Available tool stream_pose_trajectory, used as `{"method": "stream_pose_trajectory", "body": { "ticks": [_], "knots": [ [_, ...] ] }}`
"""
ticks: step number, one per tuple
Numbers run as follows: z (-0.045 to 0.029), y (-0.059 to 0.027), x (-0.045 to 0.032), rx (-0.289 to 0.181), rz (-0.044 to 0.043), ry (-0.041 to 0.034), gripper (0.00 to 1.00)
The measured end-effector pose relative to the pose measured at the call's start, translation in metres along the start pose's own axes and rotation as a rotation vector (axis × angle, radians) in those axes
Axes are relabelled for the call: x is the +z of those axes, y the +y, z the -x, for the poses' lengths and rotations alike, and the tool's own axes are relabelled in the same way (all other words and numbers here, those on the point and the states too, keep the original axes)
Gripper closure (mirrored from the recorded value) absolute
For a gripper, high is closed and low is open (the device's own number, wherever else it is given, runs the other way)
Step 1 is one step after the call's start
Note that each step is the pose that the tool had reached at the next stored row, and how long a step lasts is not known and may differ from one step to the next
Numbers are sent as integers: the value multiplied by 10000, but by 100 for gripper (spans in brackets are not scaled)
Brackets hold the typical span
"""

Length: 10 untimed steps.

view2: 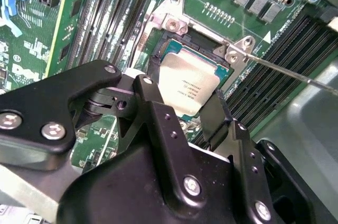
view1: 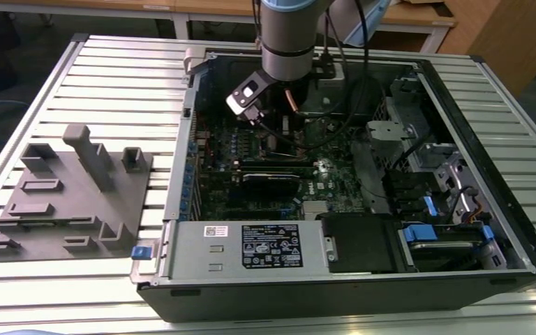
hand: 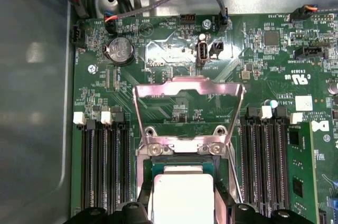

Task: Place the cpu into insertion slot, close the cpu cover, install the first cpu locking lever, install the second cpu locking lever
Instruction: 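Place the cpu into insertion slot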

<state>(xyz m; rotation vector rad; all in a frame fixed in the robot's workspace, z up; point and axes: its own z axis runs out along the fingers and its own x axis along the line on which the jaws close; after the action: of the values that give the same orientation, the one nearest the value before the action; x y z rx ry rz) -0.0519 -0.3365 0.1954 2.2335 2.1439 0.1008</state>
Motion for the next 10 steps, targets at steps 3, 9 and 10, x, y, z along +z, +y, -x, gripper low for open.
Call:
{"method": "stream_pose_trajectory", "body": {
  "ticks": [3, 9, 10],
  "knots": [
    [0, 18, 2, 14, 0, -10, 46],
    [0, 18, 6, 14, 1, -19, 46],
    [-1, 18, 4, 16, 1, -18, 46]
  ]
}}
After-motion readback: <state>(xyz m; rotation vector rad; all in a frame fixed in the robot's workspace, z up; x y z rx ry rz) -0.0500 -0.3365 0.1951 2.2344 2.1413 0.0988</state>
